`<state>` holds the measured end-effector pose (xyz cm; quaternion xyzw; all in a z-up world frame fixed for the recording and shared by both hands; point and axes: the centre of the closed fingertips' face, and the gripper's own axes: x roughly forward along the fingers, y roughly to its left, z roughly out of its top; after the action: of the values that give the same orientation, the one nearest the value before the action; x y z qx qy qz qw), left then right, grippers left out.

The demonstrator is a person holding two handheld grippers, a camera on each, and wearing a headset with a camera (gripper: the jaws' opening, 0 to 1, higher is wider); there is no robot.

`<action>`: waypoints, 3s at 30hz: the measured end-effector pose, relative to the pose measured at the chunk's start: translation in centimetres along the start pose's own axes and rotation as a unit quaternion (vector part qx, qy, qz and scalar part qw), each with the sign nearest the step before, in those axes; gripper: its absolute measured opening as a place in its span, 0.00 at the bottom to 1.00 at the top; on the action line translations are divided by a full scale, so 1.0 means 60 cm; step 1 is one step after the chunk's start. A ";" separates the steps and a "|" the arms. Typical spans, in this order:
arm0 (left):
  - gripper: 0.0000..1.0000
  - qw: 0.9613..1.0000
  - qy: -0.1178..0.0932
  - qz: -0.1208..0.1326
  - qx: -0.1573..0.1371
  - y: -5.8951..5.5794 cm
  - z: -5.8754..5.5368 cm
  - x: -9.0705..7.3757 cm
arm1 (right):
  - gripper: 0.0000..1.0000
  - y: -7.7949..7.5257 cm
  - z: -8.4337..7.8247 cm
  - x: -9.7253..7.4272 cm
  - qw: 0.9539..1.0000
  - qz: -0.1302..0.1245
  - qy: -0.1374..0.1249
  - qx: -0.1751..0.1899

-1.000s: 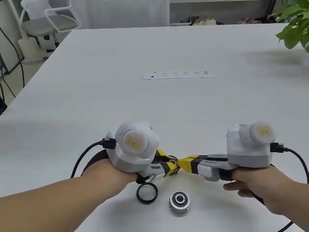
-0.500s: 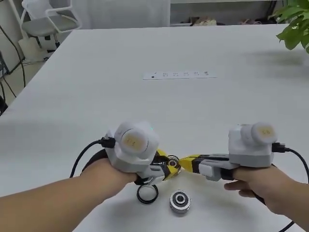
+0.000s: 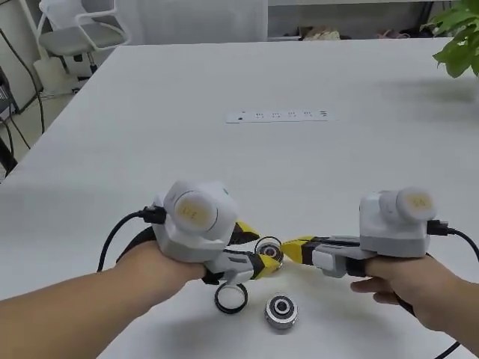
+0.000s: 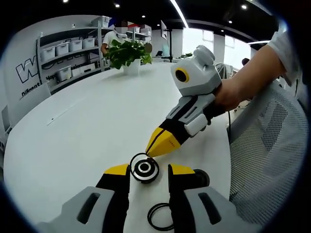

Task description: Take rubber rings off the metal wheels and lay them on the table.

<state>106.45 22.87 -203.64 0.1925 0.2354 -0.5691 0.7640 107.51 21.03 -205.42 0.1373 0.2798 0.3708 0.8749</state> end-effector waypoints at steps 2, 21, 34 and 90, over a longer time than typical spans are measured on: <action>0.29 1.000 -0.006 -0.001 0.000 -0.002 0.006 -0.007 | 0.00 0.001 0.001 -0.001 1.000 0.001 -0.001 0.000; 0.44 0.999 -0.051 0.011 -0.008 -0.001 0.048 -0.074 | 0.00 0.009 0.011 -0.005 1.000 0.009 -0.010 0.003; 0.53 0.997 -0.073 0.036 -0.018 0.014 0.055 -0.124 | 0.00 0.022 0.019 -0.005 1.000 0.020 -0.017 0.002; 0.71 0.992 -0.068 0.093 -0.046 0.013 -0.018 -0.225 | 0.00 0.113 -0.020 0.023 0.993 0.110 0.038 0.014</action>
<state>103.78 34.22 -196.71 0.1390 0.1905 -0.4959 0.8357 103.70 26.76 -203.88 0.1649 0.3009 0.4655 0.8159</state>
